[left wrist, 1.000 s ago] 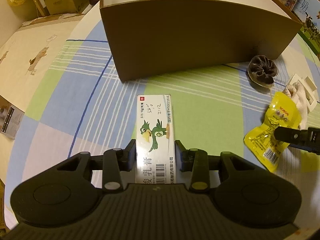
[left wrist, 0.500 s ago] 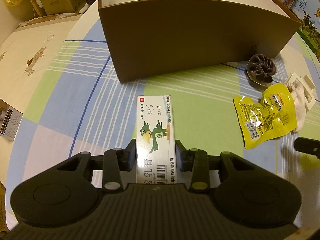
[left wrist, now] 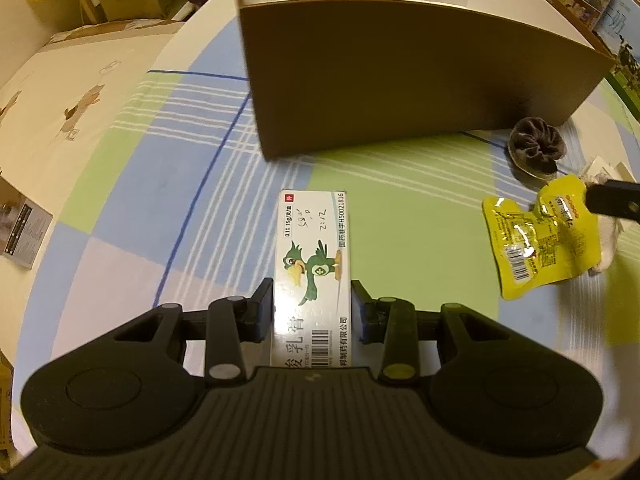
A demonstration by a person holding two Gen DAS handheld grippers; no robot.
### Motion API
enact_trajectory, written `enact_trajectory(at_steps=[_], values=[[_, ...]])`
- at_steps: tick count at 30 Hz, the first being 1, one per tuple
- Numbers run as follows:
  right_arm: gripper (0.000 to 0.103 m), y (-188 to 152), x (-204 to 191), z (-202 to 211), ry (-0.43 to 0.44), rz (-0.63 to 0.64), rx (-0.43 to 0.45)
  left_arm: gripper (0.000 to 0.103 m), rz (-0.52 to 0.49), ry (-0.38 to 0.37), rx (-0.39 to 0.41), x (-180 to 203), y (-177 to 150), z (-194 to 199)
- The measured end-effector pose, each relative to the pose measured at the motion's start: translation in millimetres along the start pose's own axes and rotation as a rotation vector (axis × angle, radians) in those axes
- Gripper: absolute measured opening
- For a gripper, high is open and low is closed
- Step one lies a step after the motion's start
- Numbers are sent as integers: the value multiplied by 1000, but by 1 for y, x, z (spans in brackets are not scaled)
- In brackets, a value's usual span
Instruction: Organize objects
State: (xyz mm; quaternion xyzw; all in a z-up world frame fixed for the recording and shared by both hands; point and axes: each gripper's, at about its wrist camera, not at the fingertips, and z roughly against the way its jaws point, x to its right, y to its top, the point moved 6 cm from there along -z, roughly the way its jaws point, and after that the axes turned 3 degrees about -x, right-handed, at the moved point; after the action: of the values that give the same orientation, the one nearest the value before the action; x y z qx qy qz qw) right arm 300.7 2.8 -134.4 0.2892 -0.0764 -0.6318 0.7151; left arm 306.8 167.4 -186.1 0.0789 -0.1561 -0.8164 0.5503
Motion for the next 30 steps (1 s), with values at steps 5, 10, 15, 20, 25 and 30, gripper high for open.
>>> enact_trajectory(at_steps=[5,10,15,20,25,30], values=[[54,6,4,-23,47,3,-60,34,25,8,-1,-9,-5,3],[53,-11,-10,-15,105,58,-97,34,45,15,0,-16,-10,7],[53,-49,-26,-4,164,115,-187,34,56,17,0,-20,-12,8],[54,-68,-29,2,119,153,-227,34,57,20,1,-21,-13,9],[55,-43,-38,5,78,207,-155,34,60,20,1,-21,-14,9],[57,-24,-35,-25,90,246,-181,34,64,17,3,-22,-15,10]])
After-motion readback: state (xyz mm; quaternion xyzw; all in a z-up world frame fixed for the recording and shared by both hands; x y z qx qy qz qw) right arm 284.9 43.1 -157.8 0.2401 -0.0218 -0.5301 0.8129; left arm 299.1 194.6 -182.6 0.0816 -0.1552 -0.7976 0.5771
